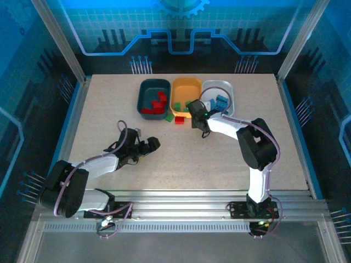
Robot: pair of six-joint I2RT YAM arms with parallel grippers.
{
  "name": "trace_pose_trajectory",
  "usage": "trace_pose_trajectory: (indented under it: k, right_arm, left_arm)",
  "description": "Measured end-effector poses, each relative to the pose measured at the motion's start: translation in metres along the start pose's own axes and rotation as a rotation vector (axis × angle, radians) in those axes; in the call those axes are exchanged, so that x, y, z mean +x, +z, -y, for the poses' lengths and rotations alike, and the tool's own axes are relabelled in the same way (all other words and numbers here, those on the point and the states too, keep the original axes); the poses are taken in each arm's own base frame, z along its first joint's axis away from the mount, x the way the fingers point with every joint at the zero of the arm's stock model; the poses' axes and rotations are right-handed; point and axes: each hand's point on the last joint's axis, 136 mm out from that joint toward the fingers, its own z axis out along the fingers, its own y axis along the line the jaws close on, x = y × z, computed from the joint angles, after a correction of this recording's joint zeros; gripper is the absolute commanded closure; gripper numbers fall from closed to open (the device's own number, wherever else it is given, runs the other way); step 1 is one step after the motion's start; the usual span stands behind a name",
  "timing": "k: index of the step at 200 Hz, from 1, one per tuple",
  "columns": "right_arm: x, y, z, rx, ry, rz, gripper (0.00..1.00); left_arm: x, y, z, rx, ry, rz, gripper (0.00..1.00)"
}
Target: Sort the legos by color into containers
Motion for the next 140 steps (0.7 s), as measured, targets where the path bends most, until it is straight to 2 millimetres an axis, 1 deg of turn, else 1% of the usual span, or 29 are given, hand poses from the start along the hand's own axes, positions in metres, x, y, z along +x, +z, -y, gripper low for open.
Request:
trace_pose_trajectory:
  k: [16, 32, 59, 82, 100, 125, 132, 140]
  right_arm:
    - [0.002, 0.007, 0.005, 0.011, -0.012, -0.013, 0.27]
    - [0.005, 0.010, 0.006, 0.011, -0.023, -0.014, 0.28]
    - [0.007, 0.009, 0.004, 0.003, -0.028, -0.001, 0.28]
    - [0.016, 0.003, 0.004, -0.014, -0.025, 0.009, 0.29]
    - [0.034, -0.012, 0.002, -0.049, -0.026, 0.005, 0.29]
    - [0.073, -0.047, -0.003, -0.108, -0.071, -0.038, 0.28]
    - [0.080, -0.056, -0.003, -0.121, -0.086, -0.045, 0.27]
    - [0.082, -0.066, -0.002, -0.134, -0.090, -0.043, 0.26]
  left_arm:
    - [0.000, 0.000, 0.000, -0.001, 0.000, -0.001, 0.01]
    - [0.000, 0.000, 0.000, 0.000, 0.000, -0.001, 0.01]
    - [0.000, 0.001, 0.000, -0.001, 0.000, -0.002, 0.01]
    - [0.000, 0.001, 0.000, 0.000, -0.001, -0.003, 0.01]
    - [0.000, 0.001, 0.000, 0.000, 0.000, -0.002, 0.01]
    - [0.000, 0.000, 0.000, 0.000, 0.000, -0.002, 0.01]
    - [0.000, 0.000, 0.000, 0.001, 0.000, -0.002, 0.01]
    - [0.000, 0.000, 0.000, 0.001, 0.000, -0.002, 0.01]
